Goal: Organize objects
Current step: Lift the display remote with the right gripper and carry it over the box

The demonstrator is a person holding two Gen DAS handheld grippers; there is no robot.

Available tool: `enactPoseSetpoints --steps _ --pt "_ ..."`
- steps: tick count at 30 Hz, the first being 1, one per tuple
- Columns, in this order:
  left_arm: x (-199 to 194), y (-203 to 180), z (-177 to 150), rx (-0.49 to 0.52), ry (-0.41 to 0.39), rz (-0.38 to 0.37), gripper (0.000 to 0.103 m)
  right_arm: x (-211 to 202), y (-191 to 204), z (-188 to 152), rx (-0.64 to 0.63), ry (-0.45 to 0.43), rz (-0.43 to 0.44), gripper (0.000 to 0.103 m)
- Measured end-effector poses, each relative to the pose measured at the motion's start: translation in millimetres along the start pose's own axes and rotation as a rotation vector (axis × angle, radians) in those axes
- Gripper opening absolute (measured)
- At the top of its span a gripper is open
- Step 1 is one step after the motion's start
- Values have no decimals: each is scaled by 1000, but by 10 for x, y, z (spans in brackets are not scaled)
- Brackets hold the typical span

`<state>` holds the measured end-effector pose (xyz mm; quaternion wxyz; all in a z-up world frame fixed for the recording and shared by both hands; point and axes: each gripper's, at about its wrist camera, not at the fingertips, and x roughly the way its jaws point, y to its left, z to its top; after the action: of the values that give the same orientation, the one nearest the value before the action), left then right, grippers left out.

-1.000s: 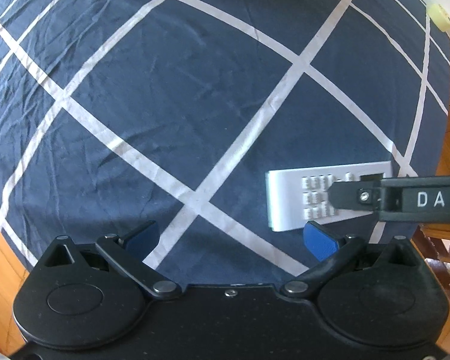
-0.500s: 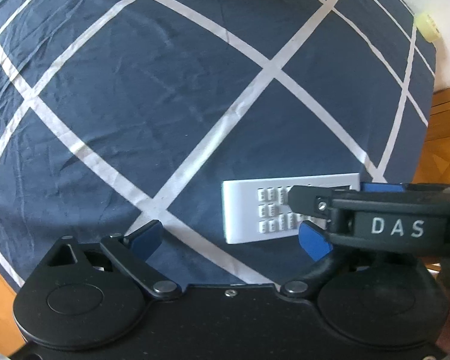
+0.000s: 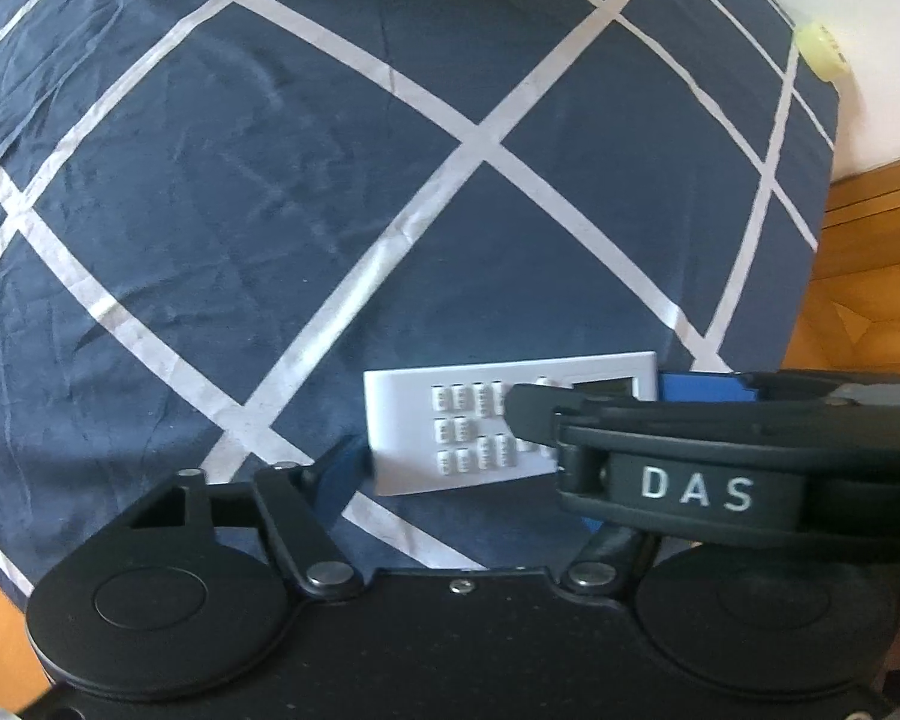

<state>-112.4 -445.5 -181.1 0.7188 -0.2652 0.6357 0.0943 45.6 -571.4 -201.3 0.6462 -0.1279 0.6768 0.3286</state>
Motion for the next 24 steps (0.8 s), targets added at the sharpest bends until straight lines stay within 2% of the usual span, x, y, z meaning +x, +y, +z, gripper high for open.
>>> enactPoseSetpoints --steps 11,24 --pt "-22 -66 108 29 -14 25 65 -109 74 -35 22 -31 16 69" --pt "-561 37 357 128 -74 51 65 -544 514 77 88 -138 40 69"
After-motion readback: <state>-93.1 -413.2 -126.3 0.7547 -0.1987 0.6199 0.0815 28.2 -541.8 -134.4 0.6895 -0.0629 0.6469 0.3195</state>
